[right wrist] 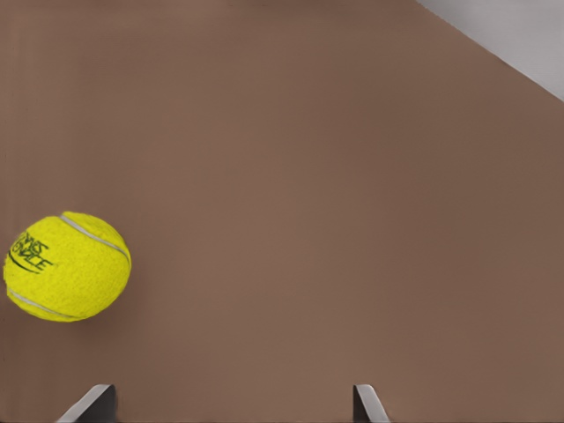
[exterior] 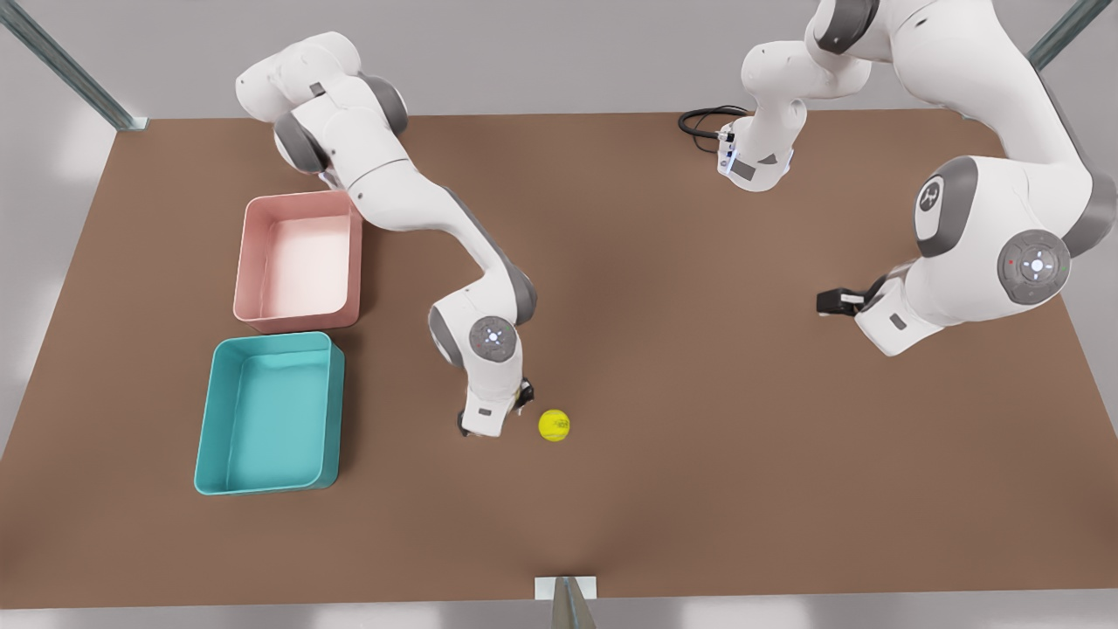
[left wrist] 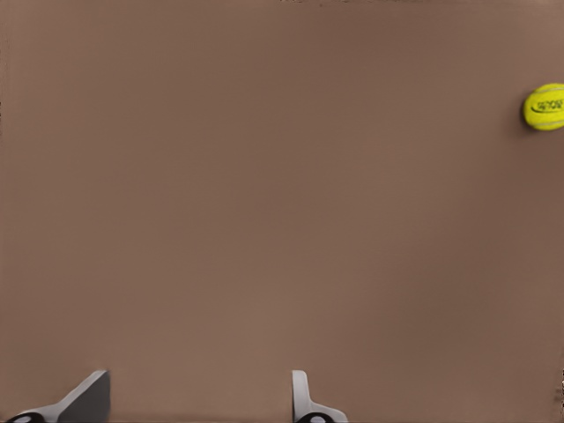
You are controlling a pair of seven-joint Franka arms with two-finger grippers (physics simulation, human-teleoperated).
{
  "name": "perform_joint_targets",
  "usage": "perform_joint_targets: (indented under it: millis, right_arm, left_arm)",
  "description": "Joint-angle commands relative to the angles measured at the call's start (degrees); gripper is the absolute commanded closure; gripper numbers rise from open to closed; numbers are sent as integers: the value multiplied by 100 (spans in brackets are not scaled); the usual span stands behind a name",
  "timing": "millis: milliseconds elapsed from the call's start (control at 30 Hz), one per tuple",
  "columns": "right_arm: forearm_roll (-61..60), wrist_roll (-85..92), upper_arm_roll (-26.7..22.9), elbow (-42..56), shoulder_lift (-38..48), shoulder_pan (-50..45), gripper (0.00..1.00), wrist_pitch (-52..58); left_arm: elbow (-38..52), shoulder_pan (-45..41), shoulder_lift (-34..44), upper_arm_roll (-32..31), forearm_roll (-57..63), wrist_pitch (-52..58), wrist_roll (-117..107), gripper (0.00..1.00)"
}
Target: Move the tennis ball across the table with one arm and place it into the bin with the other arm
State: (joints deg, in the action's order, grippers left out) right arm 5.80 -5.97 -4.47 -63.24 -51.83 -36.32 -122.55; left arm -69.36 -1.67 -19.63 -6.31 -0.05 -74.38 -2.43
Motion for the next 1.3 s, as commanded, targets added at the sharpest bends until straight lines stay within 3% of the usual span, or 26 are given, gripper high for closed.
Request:
perform_joint_targets:
  millis: [0,67,633,1100,1133,1167,1200,1267]
  right_arm:
    - [-360,-783,-2,5,-73,-77,0,-1596]
    - [-492,-801,-2,5,-266,-182,0,-2150]
    - [-756,-766,-2,-487,-846,-464,0,-3240]
    - [-747,-739,-10,-355,-1259,-490,0,-3653]
    - [-747,-748,-10,-347,-1259,-490,5,-3645]
    - [-747,-739,-10,-338,-1250,-490,30,-3653]
    - [-747,-722,-10,-338,-1250,-490,37,-3653]
    - [-765,-730,-10,-338,-1233,-481,40,-3645]
  left_arm:
    - [2,0,-5,-2,-12,-85,-1480,0]
    - [2,0,-49,-2,-21,-77,-1480,0]
    - [-42,114,-172,-2,5,-85,-1418,0]
    - [-33,246,-155,7,-4,-15,-1058,0]
    - [-33,220,-155,-2,-12,20,-1058,0]
    - [-42,228,-164,-2,-30,64,-1058,0]
    - [-42,228,-164,-11,-39,55,-1023,0]
    - [-42,211,-216,-11,-30,3,-996,0]
